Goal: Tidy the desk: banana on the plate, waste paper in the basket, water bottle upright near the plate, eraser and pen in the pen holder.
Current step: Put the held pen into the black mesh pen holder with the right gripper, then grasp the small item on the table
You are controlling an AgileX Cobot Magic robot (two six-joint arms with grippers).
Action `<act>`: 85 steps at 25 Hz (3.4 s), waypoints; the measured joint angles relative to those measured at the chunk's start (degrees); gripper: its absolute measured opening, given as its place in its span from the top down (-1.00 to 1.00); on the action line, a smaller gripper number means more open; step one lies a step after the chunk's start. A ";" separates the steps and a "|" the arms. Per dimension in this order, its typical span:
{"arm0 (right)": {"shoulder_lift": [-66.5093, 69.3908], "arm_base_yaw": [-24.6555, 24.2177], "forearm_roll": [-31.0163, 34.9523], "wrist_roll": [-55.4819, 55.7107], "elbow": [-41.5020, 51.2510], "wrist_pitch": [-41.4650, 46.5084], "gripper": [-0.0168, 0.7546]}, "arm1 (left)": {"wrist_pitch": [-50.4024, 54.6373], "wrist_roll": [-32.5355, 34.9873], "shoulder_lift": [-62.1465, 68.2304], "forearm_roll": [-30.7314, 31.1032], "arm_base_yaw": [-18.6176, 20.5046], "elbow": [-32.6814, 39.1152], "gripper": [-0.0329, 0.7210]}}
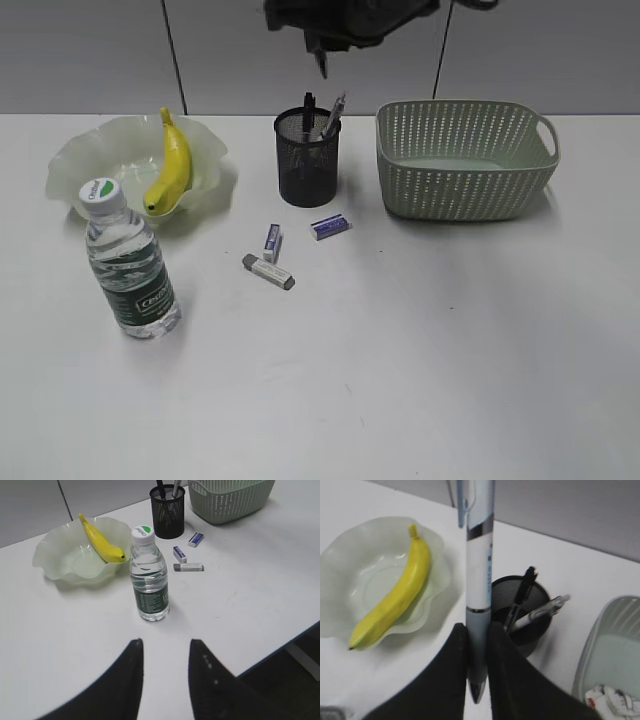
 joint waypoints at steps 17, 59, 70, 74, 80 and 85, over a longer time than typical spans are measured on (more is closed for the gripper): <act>12.11 -2.81 4.79 -11.25 14.04 -47.46 0.72 | 0.00 0.00 0.00 0.00 0.00 0.00 0.30; -21.76 -4.88 5.32 -18.89 33.47 9.98 -0.11 | 0.00 0.00 0.00 0.00 0.00 0.00 0.30; -61.24 -4.88 5.05 -18.89 57.05 23.92 -0.11 | -2.00 0.00 14.05 -4.06 0.00 -0.98 0.30; -76.39 -4.88 5.00 -18.89 63.51 24.53 -0.12 | -8.80 0.00 22.58 -9.20 0.00 -2.07 0.30; -94.24 -4.88 5.00 -18.89 64.53 23.08 -0.11 | -16.79 0.00 39.64 -22.86 0.00 -2.89 0.29; -100.89 -4.88 4.73 -18.89 64.43 23.87 -0.11 | -16.74 0.00 53.06 -29.38 0.00 -9.12 0.29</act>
